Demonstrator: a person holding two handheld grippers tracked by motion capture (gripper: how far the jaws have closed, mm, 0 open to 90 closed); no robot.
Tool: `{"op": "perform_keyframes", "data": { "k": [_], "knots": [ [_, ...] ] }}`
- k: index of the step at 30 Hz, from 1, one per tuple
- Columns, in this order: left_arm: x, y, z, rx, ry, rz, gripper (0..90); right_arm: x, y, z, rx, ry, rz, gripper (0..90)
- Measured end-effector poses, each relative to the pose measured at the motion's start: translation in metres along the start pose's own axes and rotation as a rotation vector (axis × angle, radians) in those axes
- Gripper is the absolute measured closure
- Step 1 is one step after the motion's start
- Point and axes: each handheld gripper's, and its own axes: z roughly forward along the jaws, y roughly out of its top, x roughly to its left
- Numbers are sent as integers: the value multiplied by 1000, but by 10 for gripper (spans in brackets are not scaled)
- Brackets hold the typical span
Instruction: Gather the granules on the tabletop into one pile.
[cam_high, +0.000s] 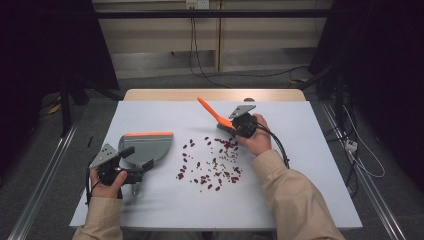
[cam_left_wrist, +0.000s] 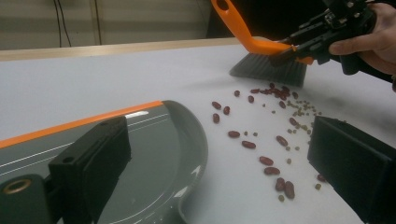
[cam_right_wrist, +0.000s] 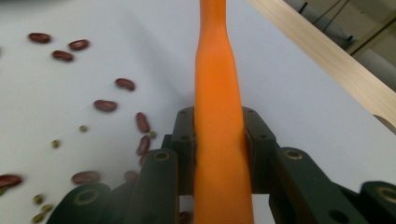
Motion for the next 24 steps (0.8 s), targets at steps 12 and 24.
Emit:
{"op": "perform_keyframes", "data": {
  "k": [12,24],
  "knots": [
    [-1,0,-2,-1,8,0,59,24,-10,-21,0,118,-106,714],
    [0,0,-3,-5,13,0,59,42,-18,-37,-11,181,-154,713]
  ]
}}
